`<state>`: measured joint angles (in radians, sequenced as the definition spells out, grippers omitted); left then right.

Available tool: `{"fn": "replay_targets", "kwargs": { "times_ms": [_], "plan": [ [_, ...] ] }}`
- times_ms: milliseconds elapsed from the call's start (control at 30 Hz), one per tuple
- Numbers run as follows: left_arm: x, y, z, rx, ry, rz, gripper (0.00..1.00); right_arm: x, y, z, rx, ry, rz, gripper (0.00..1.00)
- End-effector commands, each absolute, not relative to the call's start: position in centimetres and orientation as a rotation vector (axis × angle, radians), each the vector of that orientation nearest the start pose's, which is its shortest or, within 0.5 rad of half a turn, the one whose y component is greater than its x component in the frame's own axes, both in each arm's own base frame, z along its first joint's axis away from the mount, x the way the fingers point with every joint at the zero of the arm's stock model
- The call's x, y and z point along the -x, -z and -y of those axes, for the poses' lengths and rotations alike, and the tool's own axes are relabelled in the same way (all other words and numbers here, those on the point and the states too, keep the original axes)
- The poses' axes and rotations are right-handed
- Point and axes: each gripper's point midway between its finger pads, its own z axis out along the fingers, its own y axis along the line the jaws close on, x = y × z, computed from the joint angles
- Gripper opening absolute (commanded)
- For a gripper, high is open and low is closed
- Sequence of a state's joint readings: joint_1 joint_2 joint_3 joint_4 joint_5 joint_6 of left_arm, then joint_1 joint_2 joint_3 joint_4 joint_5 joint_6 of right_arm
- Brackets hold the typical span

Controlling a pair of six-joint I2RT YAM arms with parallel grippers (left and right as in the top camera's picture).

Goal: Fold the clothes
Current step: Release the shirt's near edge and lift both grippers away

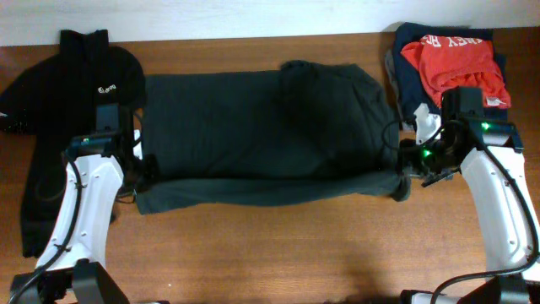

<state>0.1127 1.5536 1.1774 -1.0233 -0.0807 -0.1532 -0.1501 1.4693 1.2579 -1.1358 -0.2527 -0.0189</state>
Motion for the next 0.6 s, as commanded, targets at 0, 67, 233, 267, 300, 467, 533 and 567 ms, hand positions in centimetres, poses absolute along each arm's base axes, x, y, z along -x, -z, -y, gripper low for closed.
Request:
{"fn": "replay_targets", "kwargs": {
  "times_ms": [0, 67, 233, 267, 300, 467, 533, 567],
  "plan": [
    [-31.7, -10.7, -5.6, 0.432, -0.146, -2.858, 0.0, -31.3, -14.8, 0.7, -0.136, -0.318, -2.84, 0.04],
    [-32.7, -11.1, -6.1, 0.432, -0.169, -2.81, 0.01, -32.2, -14.5, 0.6, -0.129, -0.336, -2.818, 0.04],
    [-34.2, -11.6, -6.7, 0.435, -0.203, -2.74, 0.0, -34.7, -13.9, 0.2, -0.106, -0.384, -2.759, 0.04],
    [-34.4, -11.7, -6.8, 0.436, -0.208, -2.731, 0.0, -35.1, -13.8, 0.3, -0.103, -0.381, -2.75, 0.04],
    [-34.5, -11.8, -6.9, 0.437, -0.211, -2.723, 0.01, -35.7, -13.7, 0.3, -0.099, -0.381, -2.734, 0.04],
    [-35.2, -12.0, -7.1, 0.441, -0.212, -2.688, 0.01, -37.5, -13.5, 0.5, -0.082, -0.378, -2.683, 0.04],
    [-35.3, -11.6, -7.2, 0.446, -0.224, -2.683, 0.01, -38.1, -13.2, 0.2, -0.056, -0.399, -2.67, 0.04],
    [-35.2, -11.4, -7.5, 0.474, -0.243, -2.677, 0.0, -38.3, -13.1, -0.1, -0.029, -0.419, -2.664, 0.04]
  ]
}}
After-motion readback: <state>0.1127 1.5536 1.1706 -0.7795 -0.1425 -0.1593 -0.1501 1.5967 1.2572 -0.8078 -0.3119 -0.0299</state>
